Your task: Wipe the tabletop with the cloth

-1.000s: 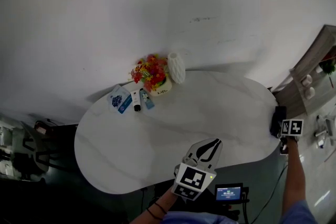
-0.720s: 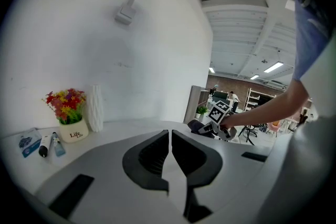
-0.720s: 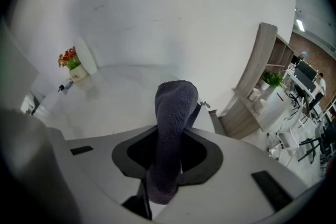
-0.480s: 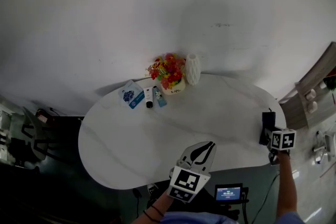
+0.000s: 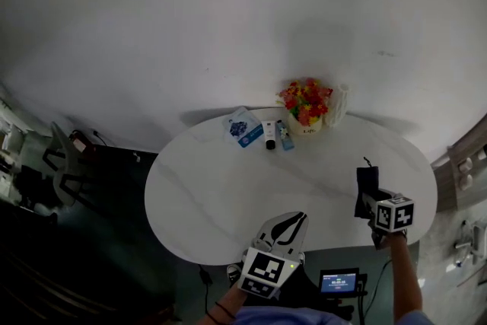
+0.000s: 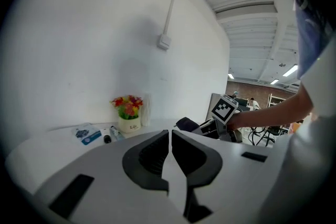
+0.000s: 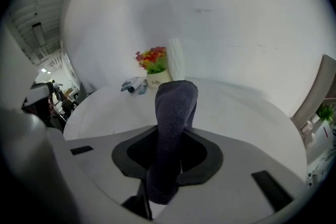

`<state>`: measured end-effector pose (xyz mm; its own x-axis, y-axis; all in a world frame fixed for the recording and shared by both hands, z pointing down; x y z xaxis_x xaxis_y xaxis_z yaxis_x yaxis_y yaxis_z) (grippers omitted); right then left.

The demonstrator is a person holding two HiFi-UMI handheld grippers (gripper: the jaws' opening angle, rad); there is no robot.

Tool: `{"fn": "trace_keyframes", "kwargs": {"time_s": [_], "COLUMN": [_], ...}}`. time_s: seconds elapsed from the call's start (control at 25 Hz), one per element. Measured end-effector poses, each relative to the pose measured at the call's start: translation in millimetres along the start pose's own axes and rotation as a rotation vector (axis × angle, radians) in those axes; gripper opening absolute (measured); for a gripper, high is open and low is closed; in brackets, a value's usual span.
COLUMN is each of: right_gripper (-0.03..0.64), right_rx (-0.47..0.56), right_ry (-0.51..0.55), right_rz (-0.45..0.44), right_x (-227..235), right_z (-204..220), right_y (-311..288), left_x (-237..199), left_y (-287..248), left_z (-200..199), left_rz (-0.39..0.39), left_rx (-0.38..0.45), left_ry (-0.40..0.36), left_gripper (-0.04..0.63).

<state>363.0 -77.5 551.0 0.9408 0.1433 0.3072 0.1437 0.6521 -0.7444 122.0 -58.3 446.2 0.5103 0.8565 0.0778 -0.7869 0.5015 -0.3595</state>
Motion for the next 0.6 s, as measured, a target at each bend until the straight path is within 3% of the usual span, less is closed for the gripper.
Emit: {"fn": "trace_keyframes", "kwargs": {"time_s": [0.6], "right_gripper": [0.100], "right_rx": [-0.113], "right_ry": [0.194], "right_rz": [-0.313], "right_x": [-344], "right_z": [69], "right_y": [-96], "left_x": [-156], "left_y": [206], "left_z": [101], "left_rz": [-0.281], "left_rx": [-0.022], "left_ry": [0.128], "left_gripper": [0.026]}}
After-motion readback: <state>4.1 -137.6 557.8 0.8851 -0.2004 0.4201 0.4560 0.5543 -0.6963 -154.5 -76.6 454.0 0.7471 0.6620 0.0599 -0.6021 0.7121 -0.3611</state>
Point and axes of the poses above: the fingertips, and each gripper's own axes: y backward along the fingers, x to its right, z out of its underside, the point moved 2 cm from there along y, backward along the fingers, and after that the axes turned 14 degrees about -y, right-handed, at the moved point
